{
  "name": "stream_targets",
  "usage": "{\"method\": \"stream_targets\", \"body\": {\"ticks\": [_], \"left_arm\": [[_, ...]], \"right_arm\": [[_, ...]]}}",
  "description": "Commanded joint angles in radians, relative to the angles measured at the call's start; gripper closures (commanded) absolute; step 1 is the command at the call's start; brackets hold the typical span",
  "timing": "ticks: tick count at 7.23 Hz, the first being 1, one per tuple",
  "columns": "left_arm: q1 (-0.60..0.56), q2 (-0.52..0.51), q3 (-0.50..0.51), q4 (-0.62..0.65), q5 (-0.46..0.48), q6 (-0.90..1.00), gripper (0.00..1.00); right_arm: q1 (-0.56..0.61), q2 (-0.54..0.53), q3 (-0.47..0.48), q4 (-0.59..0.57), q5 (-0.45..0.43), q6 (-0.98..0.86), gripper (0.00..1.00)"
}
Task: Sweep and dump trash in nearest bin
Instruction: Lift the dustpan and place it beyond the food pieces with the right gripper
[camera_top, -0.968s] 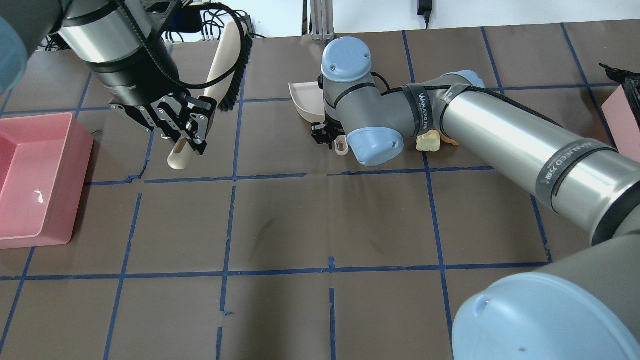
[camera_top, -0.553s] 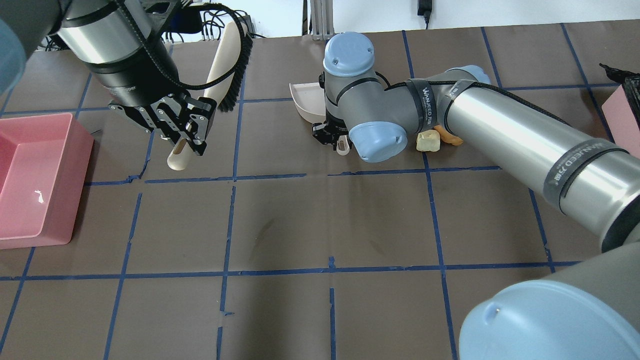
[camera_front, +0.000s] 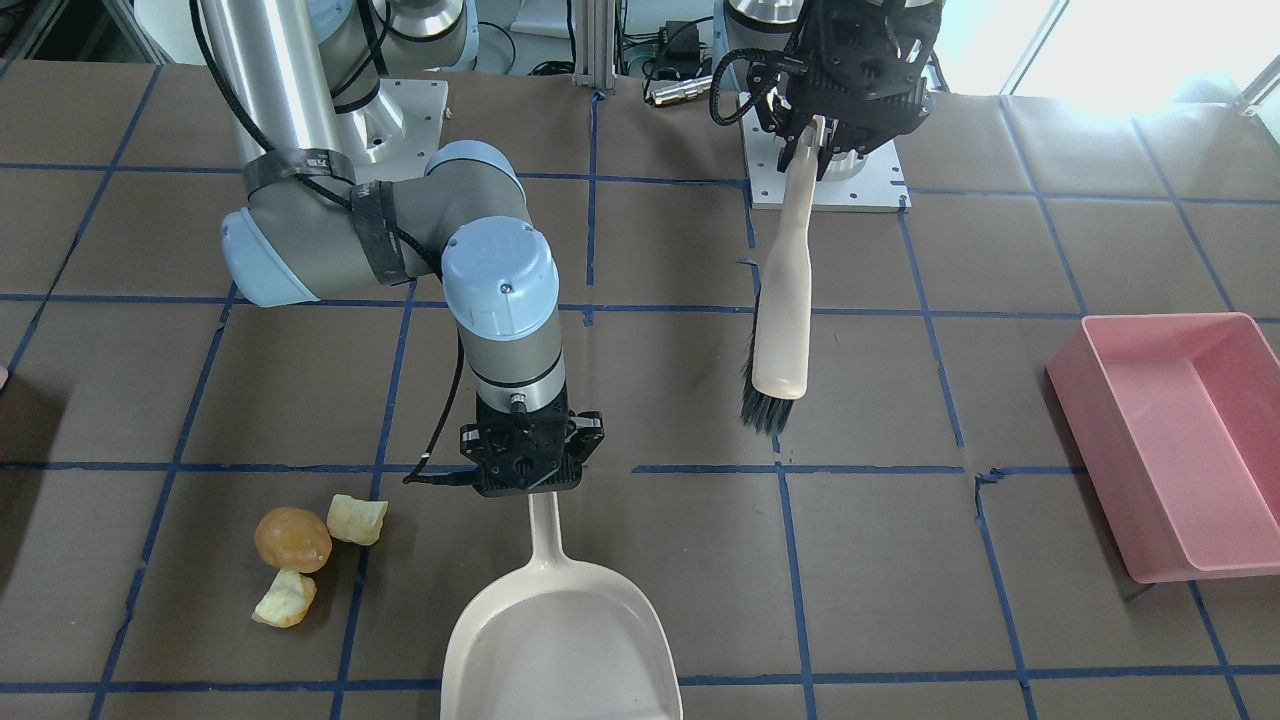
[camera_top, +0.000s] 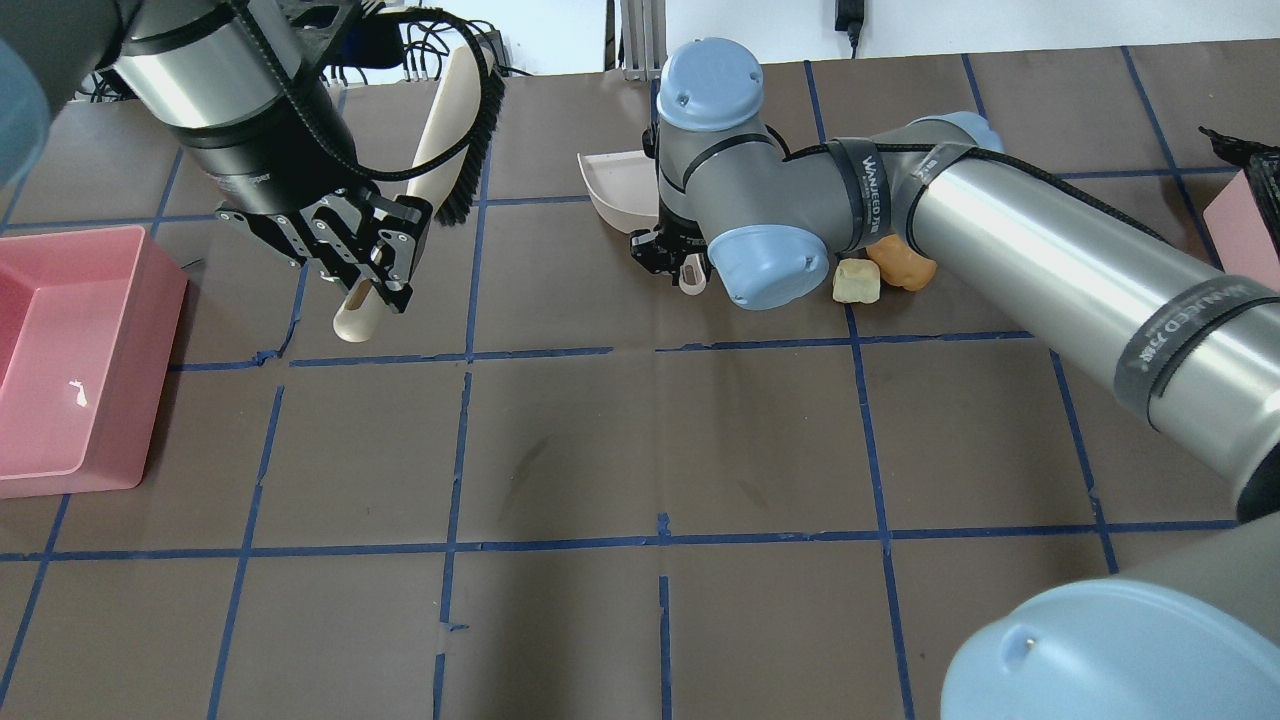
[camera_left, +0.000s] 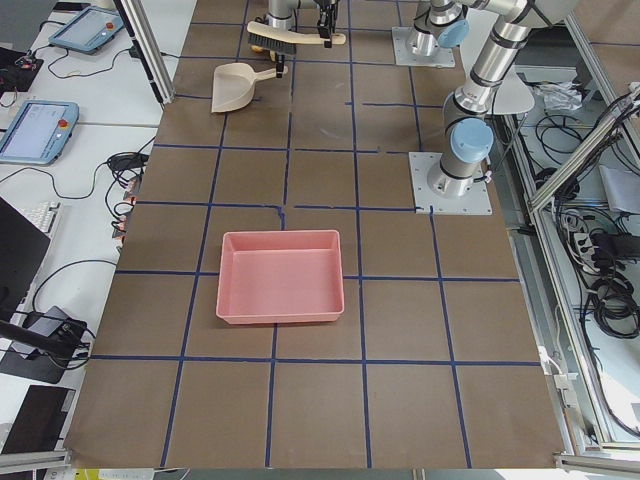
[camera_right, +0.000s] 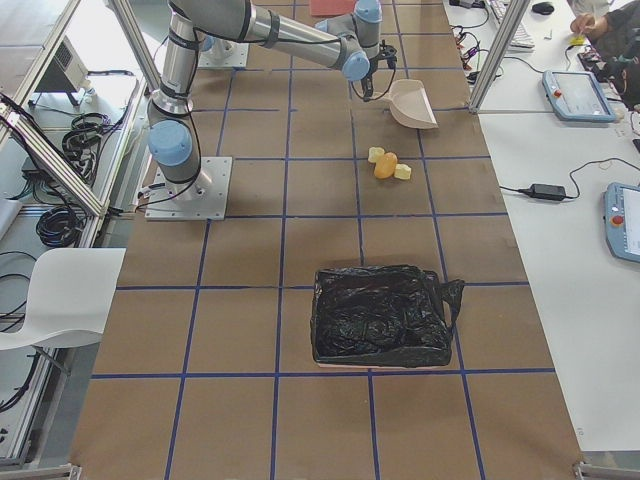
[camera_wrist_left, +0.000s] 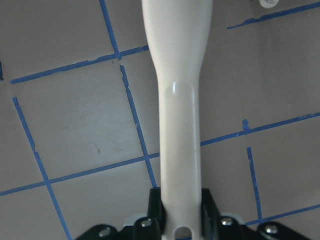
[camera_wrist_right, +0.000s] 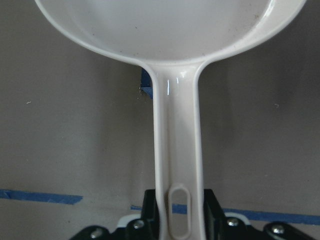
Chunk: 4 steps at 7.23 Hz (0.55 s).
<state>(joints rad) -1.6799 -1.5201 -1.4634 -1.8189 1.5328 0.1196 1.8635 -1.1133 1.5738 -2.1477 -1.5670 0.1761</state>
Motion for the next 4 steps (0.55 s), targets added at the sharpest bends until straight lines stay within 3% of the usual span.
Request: {"method": "stream_targets", "body": {"ticks": [1,4], "left_arm": [[0.0,0.0,0.001,-0.011,0.001,0.0,0.99],[-0.006,-0.018,0.008,-0.01,-0.008,-0.02,0.99]], "right_arm": [[-0.091,-0.077,-0.038,0.139,0.004,-0.18,1.0],[-0.289,-0.199,-0.05,0.305,0.007,-0.58,1.0]]}}
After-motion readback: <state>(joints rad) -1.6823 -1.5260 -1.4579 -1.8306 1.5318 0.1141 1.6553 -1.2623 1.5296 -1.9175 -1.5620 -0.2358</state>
